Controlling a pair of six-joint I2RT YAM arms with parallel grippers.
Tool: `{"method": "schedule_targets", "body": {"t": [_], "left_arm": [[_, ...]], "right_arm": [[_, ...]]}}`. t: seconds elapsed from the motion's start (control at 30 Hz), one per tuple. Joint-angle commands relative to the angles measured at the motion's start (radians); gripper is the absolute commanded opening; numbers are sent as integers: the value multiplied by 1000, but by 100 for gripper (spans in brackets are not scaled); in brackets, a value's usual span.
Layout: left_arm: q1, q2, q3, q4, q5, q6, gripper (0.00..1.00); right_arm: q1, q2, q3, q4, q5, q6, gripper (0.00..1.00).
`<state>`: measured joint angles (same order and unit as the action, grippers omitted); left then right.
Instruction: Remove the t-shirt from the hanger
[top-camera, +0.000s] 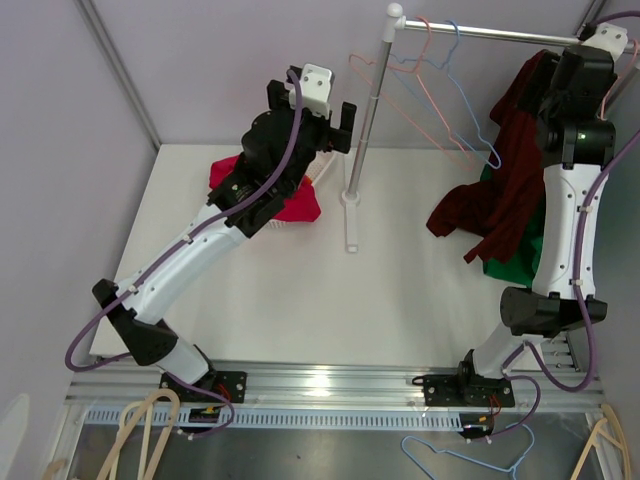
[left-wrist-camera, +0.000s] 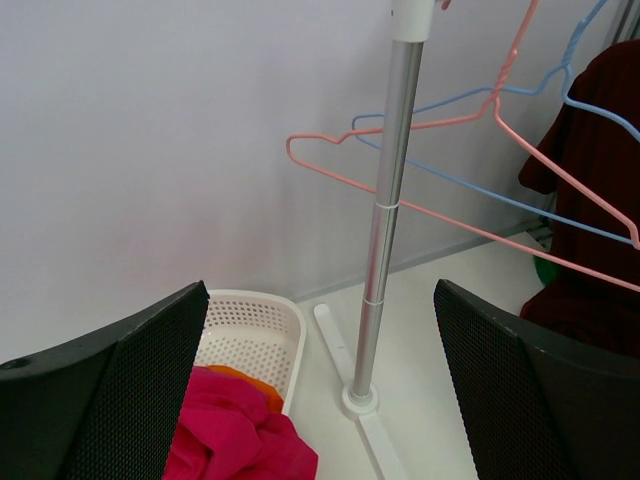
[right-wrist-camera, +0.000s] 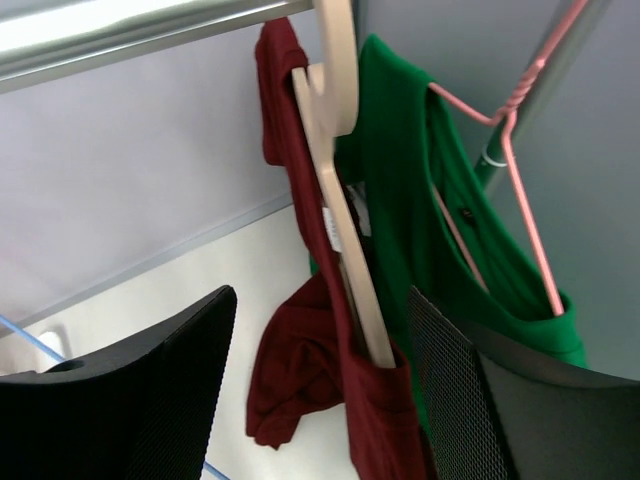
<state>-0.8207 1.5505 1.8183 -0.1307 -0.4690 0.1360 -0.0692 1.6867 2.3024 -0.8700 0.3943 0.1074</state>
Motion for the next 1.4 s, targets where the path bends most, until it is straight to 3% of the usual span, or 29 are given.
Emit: {"method": "schedule_targets", "body": {"t": [0.0,0.43,0.47,0.5,0.57,0.7,0.77,1.37], "left_arm": [[-12,-4,-7,57,-2,33,100],[-12,34,8,125,43,57,99],[-12,36,12,123,43,60,100],[-12,39,15,125,41,65,100],[-12,43,9,153,43,76,100],[-12,56,12,161,43,88,99],[-14,62,13,160,41,88,100],[-96,34,4,169,1,151,99]], "right_arm": [[-9,13,31,14,31,-44,72],[-66,119,25,120,-11,-68,65],[-67,123,29,126,-24,-68,61],[-67,131,31,143,-28,-68,50],[-67,139,31,164,-31,-72,44],[-67,171,61,201,-64,-89,12],[-67,174,75,210,-83,-91,4],[26,54,92,290,-107,-202,1]]}}
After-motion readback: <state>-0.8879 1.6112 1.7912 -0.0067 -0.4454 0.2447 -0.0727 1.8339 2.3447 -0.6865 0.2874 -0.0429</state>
